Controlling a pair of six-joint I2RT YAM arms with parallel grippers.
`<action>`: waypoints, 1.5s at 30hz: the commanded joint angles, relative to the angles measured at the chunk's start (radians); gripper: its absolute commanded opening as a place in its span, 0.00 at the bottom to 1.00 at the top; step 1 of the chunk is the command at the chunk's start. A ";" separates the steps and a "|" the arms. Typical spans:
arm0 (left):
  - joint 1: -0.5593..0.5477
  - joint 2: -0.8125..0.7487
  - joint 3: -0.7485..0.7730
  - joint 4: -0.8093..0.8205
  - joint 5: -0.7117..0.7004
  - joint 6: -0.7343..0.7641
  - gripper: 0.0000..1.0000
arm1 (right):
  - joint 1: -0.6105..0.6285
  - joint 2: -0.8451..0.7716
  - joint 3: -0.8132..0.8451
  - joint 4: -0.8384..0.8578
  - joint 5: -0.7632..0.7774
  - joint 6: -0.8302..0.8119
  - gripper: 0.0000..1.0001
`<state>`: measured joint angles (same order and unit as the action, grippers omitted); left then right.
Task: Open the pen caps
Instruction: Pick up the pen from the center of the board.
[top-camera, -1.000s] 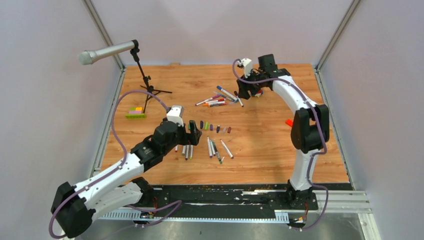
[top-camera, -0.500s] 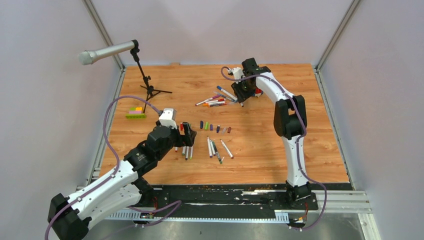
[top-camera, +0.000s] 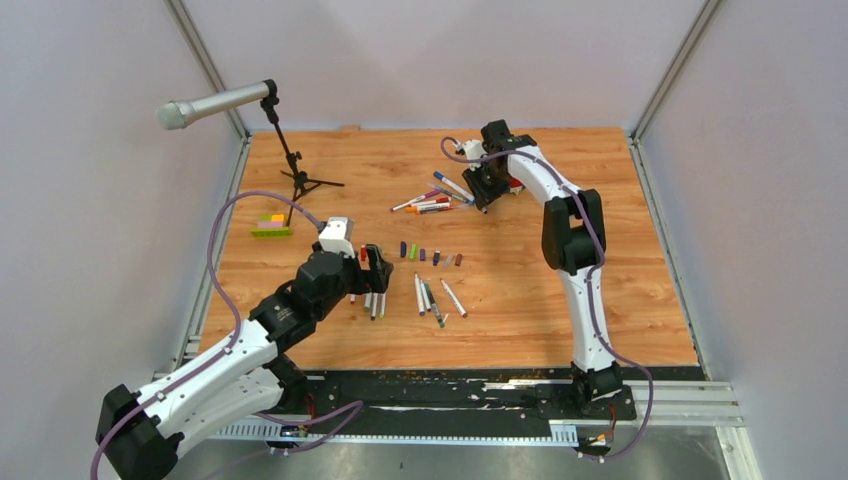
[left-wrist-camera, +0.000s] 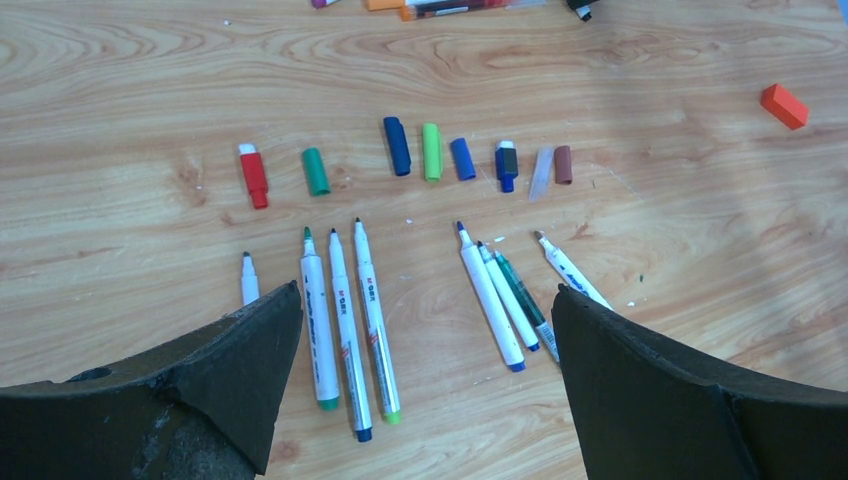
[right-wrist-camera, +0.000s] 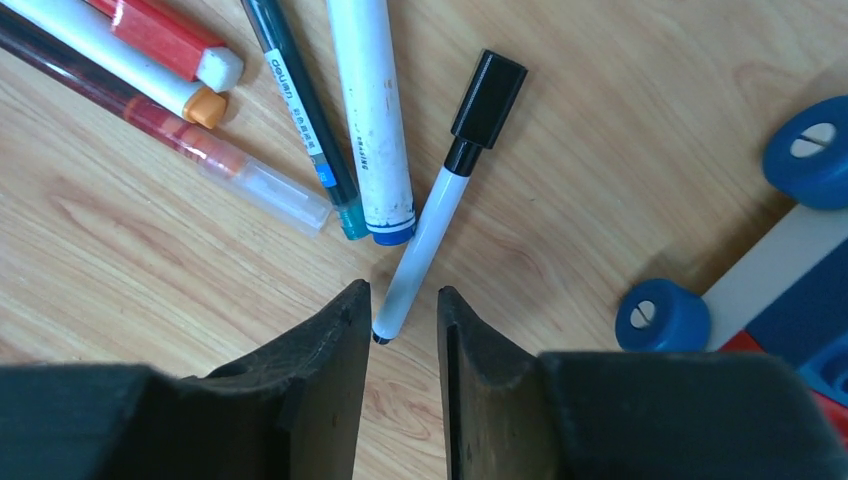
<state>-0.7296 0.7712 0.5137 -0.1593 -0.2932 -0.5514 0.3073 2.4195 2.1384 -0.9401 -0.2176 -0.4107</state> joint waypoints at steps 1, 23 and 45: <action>0.006 -0.005 -0.007 0.021 0.001 -0.019 1.00 | 0.007 0.024 0.048 -0.008 0.028 0.026 0.30; 0.006 -0.047 -0.038 0.090 0.070 -0.061 1.00 | -0.048 -0.349 -0.557 0.043 0.032 -0.029 0.00; 0.006 -0.033 -0.079 0.236 0.176 -0.151 1.00 | -0.036 -0.395 -0.737 0.096 0.149 -0.040 0.20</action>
<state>-0.7292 0.7460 0.4438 0.0067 -0.1364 -0.6704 0.2604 1.9968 1.4220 -0.8925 -0.1276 -0.4500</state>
